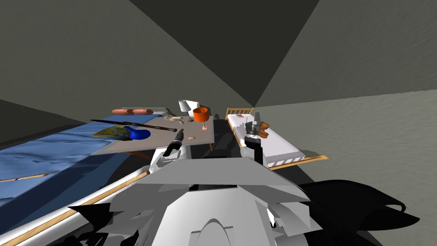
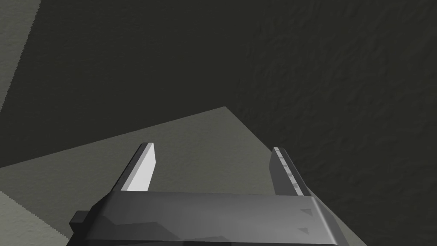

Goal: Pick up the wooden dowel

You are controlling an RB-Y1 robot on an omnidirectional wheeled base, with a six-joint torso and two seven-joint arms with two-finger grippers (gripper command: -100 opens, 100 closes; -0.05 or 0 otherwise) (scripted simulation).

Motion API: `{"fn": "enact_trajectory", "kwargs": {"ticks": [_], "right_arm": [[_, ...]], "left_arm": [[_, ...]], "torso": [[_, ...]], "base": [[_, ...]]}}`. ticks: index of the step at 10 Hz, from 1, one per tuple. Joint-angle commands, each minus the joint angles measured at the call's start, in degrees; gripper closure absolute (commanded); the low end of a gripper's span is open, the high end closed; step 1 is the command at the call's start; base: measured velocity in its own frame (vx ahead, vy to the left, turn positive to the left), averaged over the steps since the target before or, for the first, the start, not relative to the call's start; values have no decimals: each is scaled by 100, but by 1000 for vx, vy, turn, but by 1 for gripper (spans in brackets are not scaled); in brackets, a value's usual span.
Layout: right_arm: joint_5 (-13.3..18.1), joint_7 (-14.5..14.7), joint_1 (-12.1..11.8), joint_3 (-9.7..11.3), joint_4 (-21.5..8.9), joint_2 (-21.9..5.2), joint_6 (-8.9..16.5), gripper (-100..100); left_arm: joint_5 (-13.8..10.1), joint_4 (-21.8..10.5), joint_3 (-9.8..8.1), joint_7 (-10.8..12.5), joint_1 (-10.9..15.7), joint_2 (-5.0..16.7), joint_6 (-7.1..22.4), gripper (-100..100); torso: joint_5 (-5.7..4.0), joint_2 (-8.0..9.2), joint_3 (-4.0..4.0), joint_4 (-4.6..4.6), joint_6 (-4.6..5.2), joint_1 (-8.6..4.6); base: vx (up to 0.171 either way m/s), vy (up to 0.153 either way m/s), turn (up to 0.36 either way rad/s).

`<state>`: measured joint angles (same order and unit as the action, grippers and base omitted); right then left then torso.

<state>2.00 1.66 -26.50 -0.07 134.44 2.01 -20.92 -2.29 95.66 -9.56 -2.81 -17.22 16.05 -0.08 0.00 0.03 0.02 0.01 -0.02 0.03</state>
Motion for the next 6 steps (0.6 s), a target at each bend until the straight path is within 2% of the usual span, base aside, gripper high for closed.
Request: {"fn": "enact_trajectory", "kwargs": {"ticks": [1,6], "right_arm": [[0,0,0,0,0,0,0,0],[0,0,0,0,0,0,0,0]], "left_arm": [[-42,-286,-63,19,133,60,169,-100],[-113,-966,-165,73,382,161,437,-100]], "torso": [[0,0,0,0,0,0],[1,-3,-2,0,2,5]], "base": [[-7,3,-100],[-3,11,-69]]}}
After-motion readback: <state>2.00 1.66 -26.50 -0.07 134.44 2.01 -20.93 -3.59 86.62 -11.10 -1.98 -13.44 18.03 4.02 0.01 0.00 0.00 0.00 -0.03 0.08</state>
